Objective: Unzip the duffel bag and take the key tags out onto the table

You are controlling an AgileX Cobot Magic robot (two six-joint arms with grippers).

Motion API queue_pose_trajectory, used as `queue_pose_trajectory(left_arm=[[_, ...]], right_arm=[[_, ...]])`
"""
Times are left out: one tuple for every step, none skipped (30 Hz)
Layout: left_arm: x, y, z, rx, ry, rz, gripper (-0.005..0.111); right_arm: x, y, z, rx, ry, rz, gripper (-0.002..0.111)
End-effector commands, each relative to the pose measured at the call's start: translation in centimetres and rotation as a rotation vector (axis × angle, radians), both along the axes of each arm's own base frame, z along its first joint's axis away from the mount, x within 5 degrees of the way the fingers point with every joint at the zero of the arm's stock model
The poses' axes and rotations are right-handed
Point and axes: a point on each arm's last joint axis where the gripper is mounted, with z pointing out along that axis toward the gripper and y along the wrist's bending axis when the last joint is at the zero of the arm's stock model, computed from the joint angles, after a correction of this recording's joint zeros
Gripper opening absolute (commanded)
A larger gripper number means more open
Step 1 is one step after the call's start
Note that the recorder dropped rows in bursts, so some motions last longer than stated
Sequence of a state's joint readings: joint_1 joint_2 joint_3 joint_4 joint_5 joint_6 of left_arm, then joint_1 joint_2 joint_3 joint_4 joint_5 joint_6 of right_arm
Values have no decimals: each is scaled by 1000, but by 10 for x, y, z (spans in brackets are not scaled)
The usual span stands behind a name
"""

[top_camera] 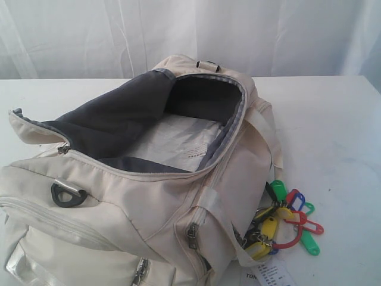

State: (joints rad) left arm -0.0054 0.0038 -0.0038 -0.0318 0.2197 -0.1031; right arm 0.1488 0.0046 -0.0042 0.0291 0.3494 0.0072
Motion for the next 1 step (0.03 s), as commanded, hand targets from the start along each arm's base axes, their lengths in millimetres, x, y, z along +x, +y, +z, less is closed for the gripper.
queue_pose_trajectory(left_arm=[[0, -1, -1, -17, -1, -5, 0]], right_arm=[[0, 0, -1, -3, -7, 4, 0]])
